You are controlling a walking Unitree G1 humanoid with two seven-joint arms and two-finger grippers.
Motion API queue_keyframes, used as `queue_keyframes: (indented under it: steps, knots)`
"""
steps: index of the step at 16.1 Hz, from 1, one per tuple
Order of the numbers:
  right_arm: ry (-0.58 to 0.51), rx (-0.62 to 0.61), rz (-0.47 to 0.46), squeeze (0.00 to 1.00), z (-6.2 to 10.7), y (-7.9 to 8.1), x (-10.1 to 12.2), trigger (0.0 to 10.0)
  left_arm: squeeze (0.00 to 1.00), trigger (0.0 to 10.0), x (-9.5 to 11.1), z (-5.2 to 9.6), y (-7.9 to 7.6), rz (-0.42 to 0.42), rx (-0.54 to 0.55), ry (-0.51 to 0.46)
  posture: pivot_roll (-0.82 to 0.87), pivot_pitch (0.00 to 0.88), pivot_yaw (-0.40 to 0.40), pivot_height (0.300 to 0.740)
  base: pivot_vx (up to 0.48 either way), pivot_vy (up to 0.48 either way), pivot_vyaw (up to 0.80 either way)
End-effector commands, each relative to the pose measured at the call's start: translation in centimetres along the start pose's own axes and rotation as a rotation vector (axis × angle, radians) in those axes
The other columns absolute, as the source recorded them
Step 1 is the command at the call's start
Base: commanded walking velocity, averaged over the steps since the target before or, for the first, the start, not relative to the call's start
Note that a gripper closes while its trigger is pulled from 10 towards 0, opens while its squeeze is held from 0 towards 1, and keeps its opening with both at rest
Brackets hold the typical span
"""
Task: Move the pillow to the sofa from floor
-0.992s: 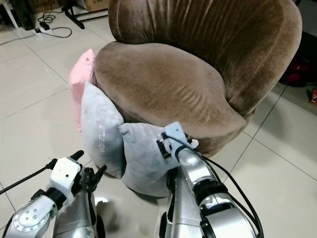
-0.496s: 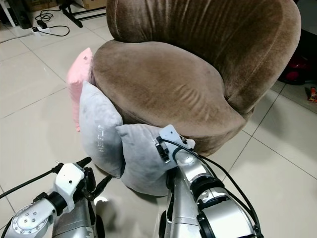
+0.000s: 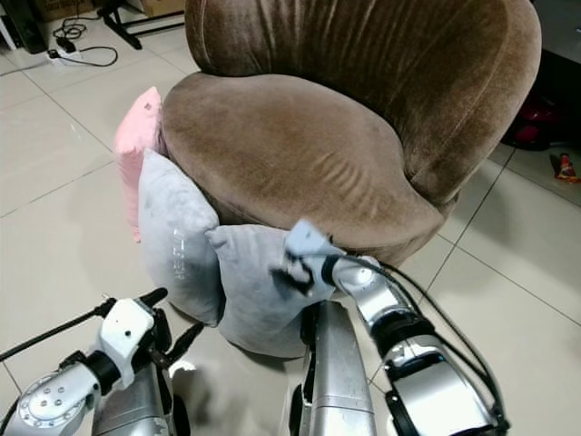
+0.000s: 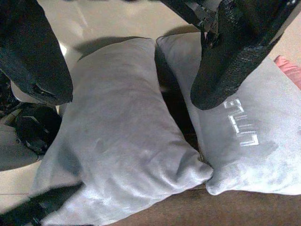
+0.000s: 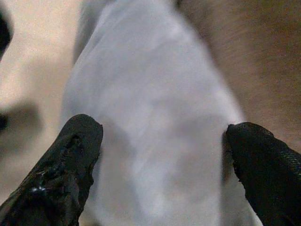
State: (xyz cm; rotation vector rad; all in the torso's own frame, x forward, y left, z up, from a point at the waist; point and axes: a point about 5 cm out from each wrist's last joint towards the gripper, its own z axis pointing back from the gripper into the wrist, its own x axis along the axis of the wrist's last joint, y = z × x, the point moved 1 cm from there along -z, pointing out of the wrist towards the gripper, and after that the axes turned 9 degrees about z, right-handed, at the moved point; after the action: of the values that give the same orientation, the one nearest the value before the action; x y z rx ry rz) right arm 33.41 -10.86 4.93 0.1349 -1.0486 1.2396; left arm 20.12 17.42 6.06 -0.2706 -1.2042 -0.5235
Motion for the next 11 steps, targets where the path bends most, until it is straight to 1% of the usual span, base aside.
queue_keyframes:
  steps: [1, 2, 3, 4, 5, 6, 7, 8, 9, 11]
  knots:
    - [0.027, 0.051, 0.075, 1.0, 0.1, 0.3, -0.2, 10.0, 0.0, 10.0, 0.0, -0.1, -0.2, -0.005, -0.021, 0.003, 0.05, 0.095, -0.086, 0.465, 0.0, 0.0, 0.0]
    - [0.042, 0.056, 0.107, 1.0, -0.1, 0.5, -0.2, 10.0, 0.0, 10.0, 0.0, -0.1, -0.2, -0.007, -0.021, 0.003, 0.05, 0.09, -0.086, 0.465, 0.0, 0.0, 0.0]
    - [0.075, -0.001, 0.137, 1.0, -0.6, 0.5, -0.1, 10.0, 0.0, 10.0, 0.0, -0.2, -0.1, -0.01, -0.019, 0.002, 0.05, 0.086, -0.087, 0.465, 0.0, 0.0, 0.0]
    - [0.123, -0.106, 0.159, 0.0, -1.0, 0.0, 0.0, 10.0, 0.0, 10.0, 0.1, -0.3, -0.1, -0.011, -0.019, 0.001, 0.05, 0.082, -0.087, 0.465, 0.0, 0.0, 0.0]
    - [0.157, -0.168, 0.15, 0.0, -1.2, -0.3, 0.0, 10.0, 0.0, 10.0, 0.1, -0.3, -0.2, -0.009, -0.025, 0.001, 0.05, 0.077, -0.087, 0.465, 0.0, 0.0, 0.0]
    - [0.185, -0.195, 0.149, 0.0, -1.3, -0.3, -0.2, 10.0, 0.0, 10.0, 0.0, -0.3, -0.3, -0.007, -0.034, 0.003, 0.05, 0.077, -0.087, 0.465, 0.0, 0.0, 0.0]
    - [0.23, -0.176, 0.175, 0.0, -1.4, 0.2, -0.7, 10.0, 0.0, 10.0, -0.1, -0.3, -0.5, -0.001, -0.051, 0.011, 0.05, 0.072, -0.087, 0.465, 0.0, 0.0, 0.0]
    - [0.293, -0.146, 0.226, 0.0, -1.5, 0.9, -1.5, 10.0, 0.0, 10.0, -0.3, -0.2, -0.7, 0.005, -0.075, 0.023, 0.05, 0.068, -0.087, 0.465, 0.0, 0.0, 0.0]
    - [0.328, -0.126, 0.244, 0.0, -1.5, 1.4, -2.0, 10.0, 0.0, 10.0, -0.4, -0.2, -0.8, 0.007, -0.085, 0.03, 0.05, 0.068, -0.087, 0.465, 0.0, 0.0, 0.0]
    - [0.352, -0.119, 0.258, 0.0, -1.7, 1.9, -2.3, 10.0, 0.0, 10.0, -0.4, -0.3, -0.9, 0.007, -0.09, 0.033, 0.05, 0.064, -0.087, 0.465, 0.0, 0.0, 0.0]
